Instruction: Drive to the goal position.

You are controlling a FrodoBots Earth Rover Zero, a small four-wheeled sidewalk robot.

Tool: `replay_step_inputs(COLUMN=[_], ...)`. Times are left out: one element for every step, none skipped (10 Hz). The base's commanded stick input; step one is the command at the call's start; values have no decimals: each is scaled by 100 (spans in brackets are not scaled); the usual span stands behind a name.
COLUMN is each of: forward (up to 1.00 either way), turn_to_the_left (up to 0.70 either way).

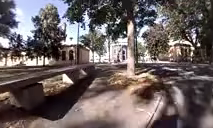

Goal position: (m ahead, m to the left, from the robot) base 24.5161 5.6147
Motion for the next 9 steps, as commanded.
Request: replay_step_inputs(forward=[70,70,70,70,70,70,70,70,70], turn_to_the_left=[0,0,0,0,0,0,0,0,0])
